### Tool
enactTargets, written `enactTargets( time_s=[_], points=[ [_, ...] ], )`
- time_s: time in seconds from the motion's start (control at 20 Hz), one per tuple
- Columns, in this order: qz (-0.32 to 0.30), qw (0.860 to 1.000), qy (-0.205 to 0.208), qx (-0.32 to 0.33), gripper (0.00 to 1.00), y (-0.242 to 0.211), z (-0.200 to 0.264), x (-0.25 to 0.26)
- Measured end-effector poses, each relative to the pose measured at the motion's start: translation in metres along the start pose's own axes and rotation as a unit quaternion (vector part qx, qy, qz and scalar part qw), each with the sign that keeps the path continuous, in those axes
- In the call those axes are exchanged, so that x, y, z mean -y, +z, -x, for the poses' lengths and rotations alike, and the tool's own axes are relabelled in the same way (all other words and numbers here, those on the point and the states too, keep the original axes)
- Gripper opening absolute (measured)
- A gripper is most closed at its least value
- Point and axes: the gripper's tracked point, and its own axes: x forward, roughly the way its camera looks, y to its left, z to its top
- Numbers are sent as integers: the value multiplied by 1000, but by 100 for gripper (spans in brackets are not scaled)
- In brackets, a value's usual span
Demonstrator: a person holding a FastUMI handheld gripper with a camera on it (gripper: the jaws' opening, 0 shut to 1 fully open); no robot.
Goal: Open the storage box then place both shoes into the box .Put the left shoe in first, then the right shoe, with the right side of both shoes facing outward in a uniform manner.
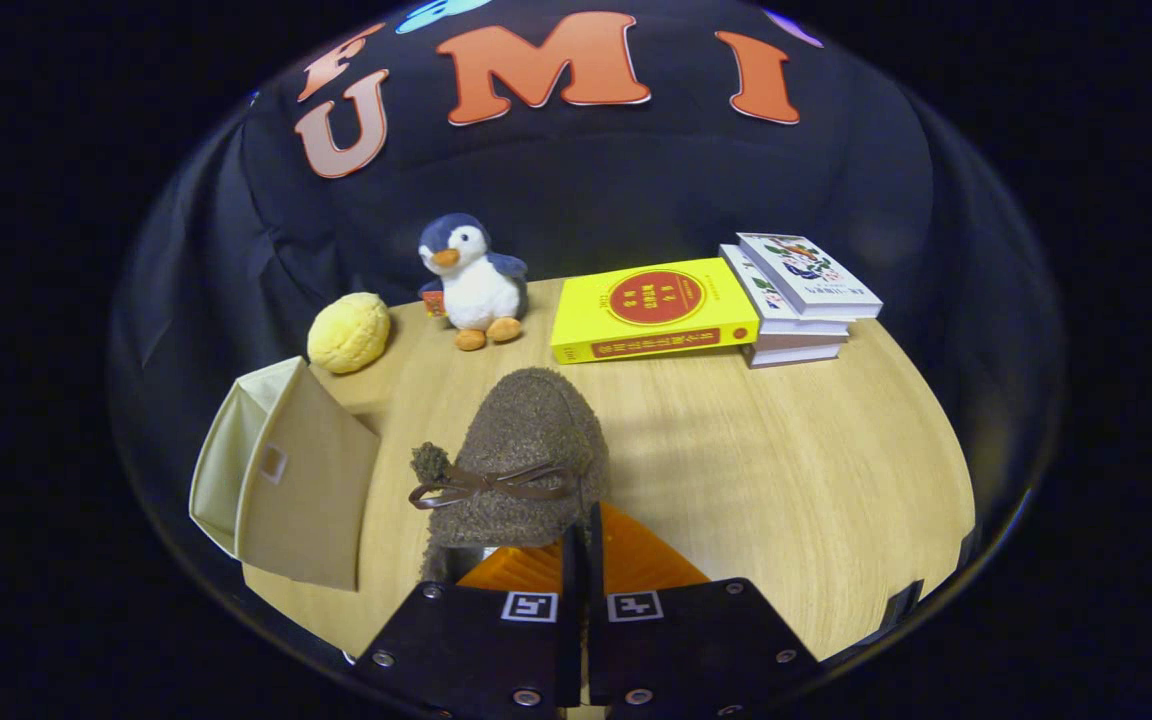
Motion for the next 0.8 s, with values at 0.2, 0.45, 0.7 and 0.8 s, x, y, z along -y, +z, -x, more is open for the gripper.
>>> enactTargets(
  time_s=[0.2,0.45,0.7,0.8],
  points=[
    [23,1000,17,-5,4,10,10,-58],
    [40,998,47,3,4,32,19,-134],
    [52,996,73,3,4,45,21,-203],
    [55,995,84,3,4,49,22,-227]
  ],
)
